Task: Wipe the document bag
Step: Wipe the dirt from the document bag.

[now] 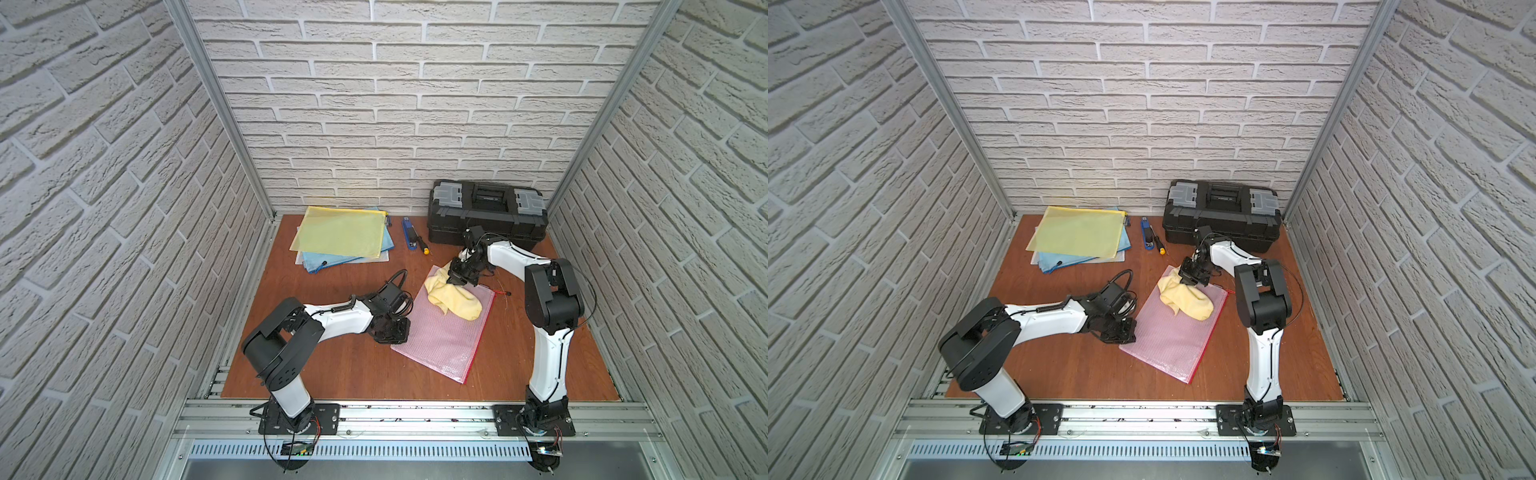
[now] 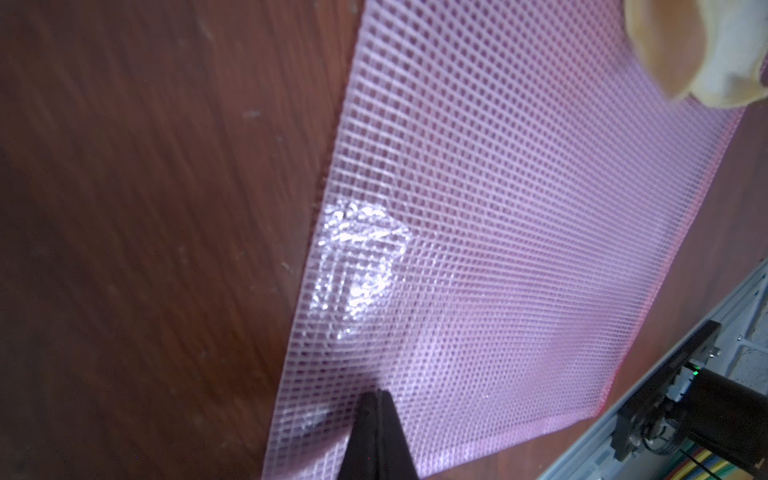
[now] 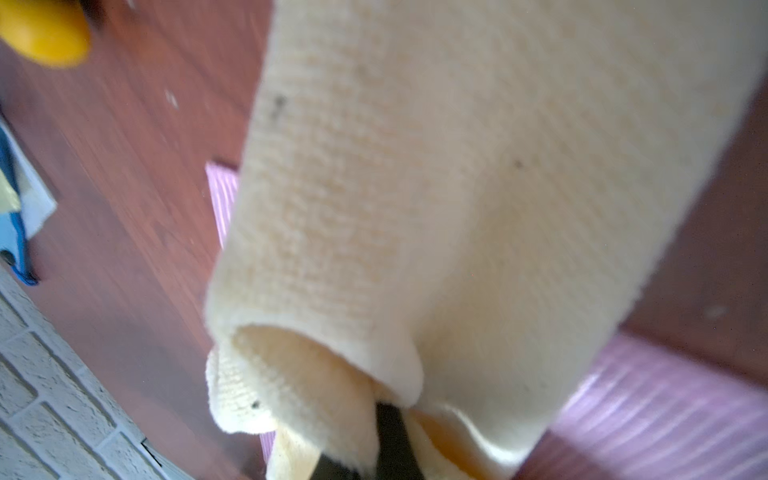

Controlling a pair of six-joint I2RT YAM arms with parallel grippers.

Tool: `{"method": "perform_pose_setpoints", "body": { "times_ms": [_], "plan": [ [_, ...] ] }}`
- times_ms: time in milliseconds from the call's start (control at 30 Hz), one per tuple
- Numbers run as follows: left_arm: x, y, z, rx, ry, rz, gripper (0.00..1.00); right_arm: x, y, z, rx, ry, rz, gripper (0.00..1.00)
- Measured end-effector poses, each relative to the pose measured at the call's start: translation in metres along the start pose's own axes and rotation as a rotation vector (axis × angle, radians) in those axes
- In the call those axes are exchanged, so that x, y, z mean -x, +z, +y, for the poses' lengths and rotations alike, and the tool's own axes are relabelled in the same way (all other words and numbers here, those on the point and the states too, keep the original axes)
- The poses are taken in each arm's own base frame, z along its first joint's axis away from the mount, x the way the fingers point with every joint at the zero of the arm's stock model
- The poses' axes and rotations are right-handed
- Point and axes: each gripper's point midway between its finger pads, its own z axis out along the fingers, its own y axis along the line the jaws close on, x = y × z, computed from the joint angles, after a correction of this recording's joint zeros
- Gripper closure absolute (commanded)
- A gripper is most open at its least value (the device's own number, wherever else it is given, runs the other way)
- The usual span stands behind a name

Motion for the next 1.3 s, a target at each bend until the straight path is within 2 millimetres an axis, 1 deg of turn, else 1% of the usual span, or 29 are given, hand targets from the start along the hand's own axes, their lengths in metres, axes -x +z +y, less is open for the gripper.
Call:
{"method": "perform_pose_setpoints", "body": {
  "times_ms": [100,133,233,300,367,400,433,533,633,733,833,867,900,967,1033,1100,1200,1300],
  "plan": [
    [0.002,0.001,-0.002,0.002,0.005,0.004,1.0,-0.053,0.009,0.017,0.009,-0.074,0.063,0.98],
    [0.003,0.001,-0.002,0.003,0.007,0.004,1.0,-0.075,0.011,0.023,0.014,-0.096,0.091,0.98],
    [0.004,0.001,-0.002,0.012,0.01,0.007,1.0,-0.132,0.014,0.029,0.024,-0.145,0.161,0.98],
    [0.004,0.001,-0.001,0.017,0.014,0.009,1.0,-0.156,0.012,0.023,0.032,-0.142,0.185,0.98],
    [0.004,0.001,-0.002,0.02,0.019,0.014,1.0,-0.165,0.008,0.01,0.028,-0.107,0.188,0.98],
    [0.004,0.001,-0.001,0.021,0.021,0.014,1.0,-0.164,0.007,0.004,0.023,-0.087,0.185,0.98],
    [0.004,0.001,-0.001,0.021,0.022,0.015,1.0,-0.159,0.005,-0.002,0.019,-0.062,0.18,0.98],
    [0.004,0.001,-0.001,0.021,0.028,0.015,1.0,-0.133,0.001,-0.017,0.024,0.001,0.144,0.98],
    [0.004,0.001,-0.001,0.022,0.029,0.015,1.0,-0.097,-0.006,-0.032,0.025,0.065,0.103,0.98],
    [0.004,0.001,-0.001,0.025,0.029,0.014,1.0,-0.048,-0.016,-0.042,0.027,0.099,0.04,0.98],
    [0.004,0.0,-0.001,0.029,0.031,0.013,1.0,-0.002,-0.031,-0.054,0.026,0.12,-0.044,0.98],
    [0.004,0.0,0.0,0.031,0.032,0.013,1.0,0.011,-0.036,-0.06,0.03,0.132,-0.068,0.98],
    [0.004,0.0,0.0,0.031,0.033,0.012,1.0,0.019,-0.041,-0.064,0.034,0.142,-0.085,0.98],
    [0.004,0.0,0.0,0.034,0.035,0.013,1.0,0.03,-0.048,-0.076,0.032,0.164,-0.111,0.98],
    [0.005,0.0,0.0,0.038,0.037,0.012,1.0,0.031,-0.05,-0.083,0.028,0.174,-0.117,0.98],
    [0.005,-0.001,0.001,0.042,0.036,0.012,1.0,0.019,-0.046,-0.085,0.024,0.169,-0.103,0.98],
    [0.006,-0.001,0.002,0.05,0.035,0.011,1.0,-0.026,-0.039,-0.076,0.005,0.121,-0.046,0.98],
    [0.006,-0.001,0.002,0.054,0.036,0.018,1.0,-0.086,-0.035,-0.052,0.003,0.027,0.009,0.98]
  ]
}}
